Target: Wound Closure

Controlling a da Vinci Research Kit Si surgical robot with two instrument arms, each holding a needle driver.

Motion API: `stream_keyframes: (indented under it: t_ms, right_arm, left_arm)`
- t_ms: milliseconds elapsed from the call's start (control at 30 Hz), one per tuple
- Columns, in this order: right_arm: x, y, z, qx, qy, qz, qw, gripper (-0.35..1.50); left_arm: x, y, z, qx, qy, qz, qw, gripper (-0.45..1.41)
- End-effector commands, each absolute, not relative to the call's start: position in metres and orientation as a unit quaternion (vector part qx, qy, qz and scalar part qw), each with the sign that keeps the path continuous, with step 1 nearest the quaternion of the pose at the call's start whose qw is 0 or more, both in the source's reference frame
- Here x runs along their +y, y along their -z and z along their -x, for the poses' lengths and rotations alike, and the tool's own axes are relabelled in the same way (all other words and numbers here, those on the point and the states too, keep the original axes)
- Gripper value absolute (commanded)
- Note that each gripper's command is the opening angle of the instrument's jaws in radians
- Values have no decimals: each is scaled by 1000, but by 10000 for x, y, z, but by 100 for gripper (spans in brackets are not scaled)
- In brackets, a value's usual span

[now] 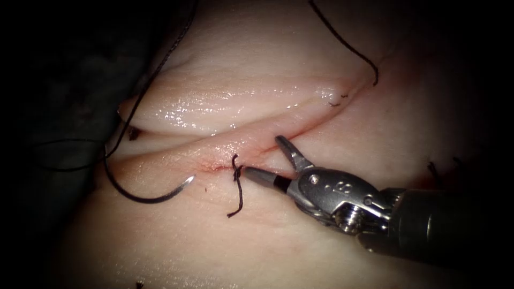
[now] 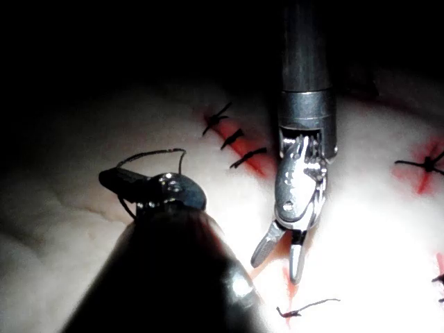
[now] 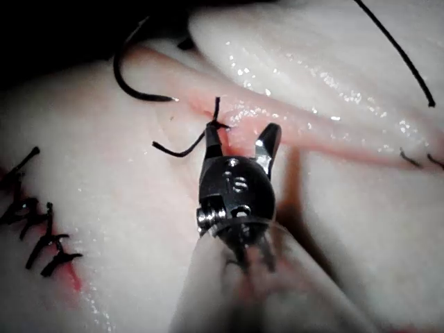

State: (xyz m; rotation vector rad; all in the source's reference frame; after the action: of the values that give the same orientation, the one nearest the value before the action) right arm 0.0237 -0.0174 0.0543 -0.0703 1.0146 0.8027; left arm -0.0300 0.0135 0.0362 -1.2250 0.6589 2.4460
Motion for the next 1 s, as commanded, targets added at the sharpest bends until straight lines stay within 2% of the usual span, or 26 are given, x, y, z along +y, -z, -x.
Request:
stream_keyframes:
  t_ms: [33, 167, 267, 333, 400, 667, 1000]
  right_arm:
    - [-191, -543, -221, 468, -377, 36, 798, 86]
    - [-198, -538, -203, 460, -385, 47, 799, 66]
    - [-199, -536, -195, 451, -391, 54, 801, 71]
    - [-200, -537, -194, 443, -399, 64, 801, 90]
    - [-200, -538, -196, 437, -398, 73, 803, 96]
    - [-205, -542, -202, 439, -398, 78, 802, 90]
    - [-215, -555, -218, 434, -387, 69, 810, 93]
  left_arm:
    - [141, -372, 314, 229, -859, 429, 162, -45]
    - [158, -394, 340, 234, -864, 419, 152, -45]
    - [173, -419, 370, 228, -869, 413, 151, -45]
    - [187, -445, 399, 223, -869, 416, 148, -45]
    - [197, -459, 417, 222, -868, 418, 149, -45]
    - [243, -517, 492, 214, -869, 420, 153, -45]
    - [255, -577, 587, 189, -880, 418, 127, -45]
